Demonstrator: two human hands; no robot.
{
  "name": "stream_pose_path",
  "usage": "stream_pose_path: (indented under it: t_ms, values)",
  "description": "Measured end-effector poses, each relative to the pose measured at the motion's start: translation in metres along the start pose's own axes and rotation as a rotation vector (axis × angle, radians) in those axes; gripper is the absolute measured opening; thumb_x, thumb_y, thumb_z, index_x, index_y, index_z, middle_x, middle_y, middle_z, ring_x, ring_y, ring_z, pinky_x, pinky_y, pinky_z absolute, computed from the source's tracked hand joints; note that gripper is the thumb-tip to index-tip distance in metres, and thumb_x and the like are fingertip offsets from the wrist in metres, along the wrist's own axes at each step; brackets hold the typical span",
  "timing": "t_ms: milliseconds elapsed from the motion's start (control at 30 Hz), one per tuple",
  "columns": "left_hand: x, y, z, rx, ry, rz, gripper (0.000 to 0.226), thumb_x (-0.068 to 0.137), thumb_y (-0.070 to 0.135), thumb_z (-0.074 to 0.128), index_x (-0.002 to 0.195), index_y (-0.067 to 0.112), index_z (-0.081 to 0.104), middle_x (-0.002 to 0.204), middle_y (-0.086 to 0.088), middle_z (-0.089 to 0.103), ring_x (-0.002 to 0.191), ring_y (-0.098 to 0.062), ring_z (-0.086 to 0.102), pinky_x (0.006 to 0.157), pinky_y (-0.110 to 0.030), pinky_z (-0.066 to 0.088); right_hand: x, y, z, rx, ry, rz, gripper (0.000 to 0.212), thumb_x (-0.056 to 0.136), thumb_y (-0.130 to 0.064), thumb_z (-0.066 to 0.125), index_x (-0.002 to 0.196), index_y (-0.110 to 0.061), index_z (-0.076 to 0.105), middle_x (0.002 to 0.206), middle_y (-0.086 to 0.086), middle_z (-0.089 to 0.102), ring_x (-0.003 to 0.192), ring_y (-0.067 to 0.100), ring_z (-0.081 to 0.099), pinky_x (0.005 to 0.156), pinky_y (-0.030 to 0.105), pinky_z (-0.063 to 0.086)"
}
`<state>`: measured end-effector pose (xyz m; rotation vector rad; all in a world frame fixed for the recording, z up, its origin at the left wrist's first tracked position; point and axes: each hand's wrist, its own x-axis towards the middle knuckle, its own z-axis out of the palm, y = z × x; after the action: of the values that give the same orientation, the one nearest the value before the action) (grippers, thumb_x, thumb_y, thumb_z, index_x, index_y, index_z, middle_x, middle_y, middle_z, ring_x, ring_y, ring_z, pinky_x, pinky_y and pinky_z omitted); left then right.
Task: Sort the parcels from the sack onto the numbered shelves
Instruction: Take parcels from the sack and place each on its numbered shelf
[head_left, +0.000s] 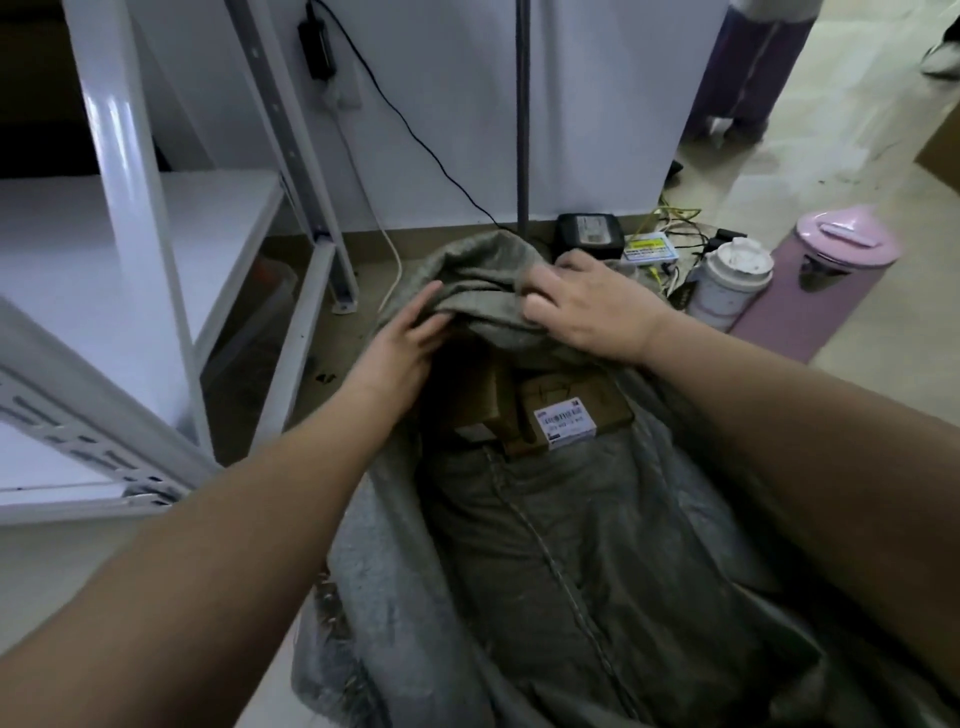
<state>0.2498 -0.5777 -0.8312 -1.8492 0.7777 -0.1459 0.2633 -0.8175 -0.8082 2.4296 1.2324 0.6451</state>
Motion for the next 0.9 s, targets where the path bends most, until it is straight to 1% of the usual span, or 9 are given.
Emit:
stream_pose_path:
  t_ms: [133,233,333,433,500,567,633,733,900]
  values:
    - [0.001,-0.013,0.015,0.097,-0.100,0.010,0.063,0.089,0.040,0.059,0.145,0.029,0.034,0.161,-0.002,0.009,0.141,-0.034,-0.027,0.083,-0.070,-0.034,-0.002,-0.012,0.019,-0.080,-0.060,-0.222,0.030,0.086,-0.008,0.053,0.115,-0.015,0.054,0.139,0.015,0.049,0.097,0.029,0.058,0.092,0.046,0.045]
    - [0.001,-0.006,0.020,0.122,-0.118,0.079,0.060,0.090,0.034,0.058,0.145,0.024,0.036,0.160,-0.007,0.011,0.146,-0.034,-0.015,0.086,-0.068,-0.031,-0.001,-0.017,0.029,-0.169,-0.310,-0.102,0.043,0.082,-0.015,0.069,0.123,-0.019,0.059,0.156,0.007,0.030,0.125,0.030,0.047,0.108,0.053,0.032]
    - [0.002,-0.002,0.028,0.071,-0.004,0.141,0.053,0.095,0.021,0.048,0.146,0.017,0.035,0.160,-0.009,0.014,0.146,-0.034,-0.012,0.099,-0.063,-0.025,-0.001,-0.018,0.035,-0.236,-0.589,0.184,0.061,0.098,-0.040,0.043,0.152,-0.020,0.025,0.163,0.000,-0.004,0.149,0.030,0.006,0.117,0.056,-0.001]
    - [0.002,0.006,0.037,0.039,-0.011,0.134,0.053,0.096,0.031,0.045,0.145,0.014,0.037,0.160,-0.010,0.010,0.141,-0.039,-0.027,0.101,-0.063,-0.026,0.001,-0.019,0.045,-0.308,-0.688,0.293,0.071,0.097,-0.052,0.036,0.155,-0.018,0.011,0.162,0.000,-0.014,0.149,0.031,-0.008,0.114,0.058,-0.009]
    - [0.008,0.013,0.043,-0.054,-0.044,0.039,0.065,0.094,0.054,0.034,0.144,0.013,0.038,0.160,-0.012,0.012,0.138,-0.041,-0.030,0.105,-0.062,-0.026,0.002,-0.019,0.054,-0.342,-0.734,0.307,0.072,0.098,-0.042,0.043,0.155,-0.019,0.005,0.160,0.003,-0.022,0.147,0.033,-0.014,0.116,0.059,-0.009]
    - [0.014,0.018,0.049,-0.155,-0.106,-0.055,0.074,0.092,0.063,0.028,0.146,0.013,0.036,0.160,-0.012,0.010,0.139,-0.044,-0.029,0.107,-0.062,-0.024,0.003,-0.021,0.061,-0.357,-0.735,0.318,0.076,0.096,-0.035,0.049,0.155,-0.019,0.003,0.158,0.005,-0.027,0.147,0.035,-0.016,0.116,0.058,-0.008]
    - [0.022,0.024,0.056,-0.191,-0.155,-0.078,0.065,0.096,0.053,0.033,0.150,0.017,0.027,0.161,-0.012,0.004,0.138,-0.046,-0.027,0.104,-0.065,-0.024,0.010,-0.022,0.069,-0.319,-0.704,0.315,0.072,0.096,-0.031,0.050,0.154,-0.018,0.009,0.159,0.006,-0.024,0.147,0.034,-0.013,0.117,0.056,-0.004]
    - [0.032,0.033,0.066,-0.345,-0.218,-0.156,0.059,0.100,0.034,0.036,0.152,0.013,0.016,0.160,-0.015,0.001,0.142,-0.044,-0.020,0.112,-0.063,-0.013,0.025,-0.021,0.083,-0.216,-0.614,0.331,0.057,0.098,-0.022,0.047,0.150,-0.014,0.027,0.161,0.010,-0.003,0.147,0.034,0.007,0.118,0.050,0.014]
    - [0.045,0.041,0.074,-0.601,-0.165,-0.222,0.050,0.096,0.028,0.044,0.141,0.012,0.027,0.155,-0.019,0.015,0.146,-0.037,-0.008,0.117,-0.057,0.000,0.039,-0.022,0.101,-0.193,-0.557,0.420,0.044,0.097,-0.024,0.044,0.139,-0.011,0.046,0.146,0.011,0.024,0.130,0.031,0.031,0.105,0.045,0.031]
